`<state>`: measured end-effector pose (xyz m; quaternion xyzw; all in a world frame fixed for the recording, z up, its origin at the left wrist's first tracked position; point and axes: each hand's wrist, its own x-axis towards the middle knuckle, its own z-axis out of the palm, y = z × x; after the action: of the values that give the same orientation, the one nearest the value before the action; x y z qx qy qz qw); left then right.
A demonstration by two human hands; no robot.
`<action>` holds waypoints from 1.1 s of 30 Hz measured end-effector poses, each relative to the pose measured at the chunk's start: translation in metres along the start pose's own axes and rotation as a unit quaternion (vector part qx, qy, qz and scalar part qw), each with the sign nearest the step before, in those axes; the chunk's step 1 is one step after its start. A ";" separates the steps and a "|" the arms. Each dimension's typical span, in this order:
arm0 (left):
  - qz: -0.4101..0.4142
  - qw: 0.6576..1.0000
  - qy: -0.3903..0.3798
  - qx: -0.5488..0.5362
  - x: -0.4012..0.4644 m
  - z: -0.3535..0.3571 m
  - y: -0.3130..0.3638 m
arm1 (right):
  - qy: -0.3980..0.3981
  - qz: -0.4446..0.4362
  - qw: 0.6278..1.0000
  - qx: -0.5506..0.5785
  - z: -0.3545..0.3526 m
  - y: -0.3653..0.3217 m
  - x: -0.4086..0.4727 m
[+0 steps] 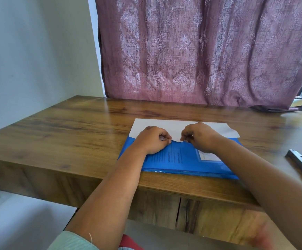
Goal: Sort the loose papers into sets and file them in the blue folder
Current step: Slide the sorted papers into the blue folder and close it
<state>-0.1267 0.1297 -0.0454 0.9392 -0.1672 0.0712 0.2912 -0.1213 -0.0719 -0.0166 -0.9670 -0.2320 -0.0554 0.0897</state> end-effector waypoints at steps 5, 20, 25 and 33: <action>-0.004 1.000 0.004 0.013 -0.003 0.001 -0.001 | 0.004 -0.006 1.000 0.016 0.001 0.000 -0.008; -0.065 0.958 -0.081 0.267 -0.030 -0.017 0.055 | -0.084 0.179 0.980 0.028 0.002 0.035 -0.065; -0.051 0.934 0.017 0.354 -0.054 -0.011 0.072 | -0.025 0.259 0.966 0.007 0.010 -0.020 -0.073; -0.131 0.960 0.049 0.241 -0.089 -0.005 0.068 | -0.013 0.175 0.978 0.110 -0.010 -0.051 -0.054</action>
<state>-0.2341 0.1040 -0.0263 0.9907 -0.0062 0.1162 0.0706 -0.1930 -0.0532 -0.0074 -0.9776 -0.0648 -0.0001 0.2003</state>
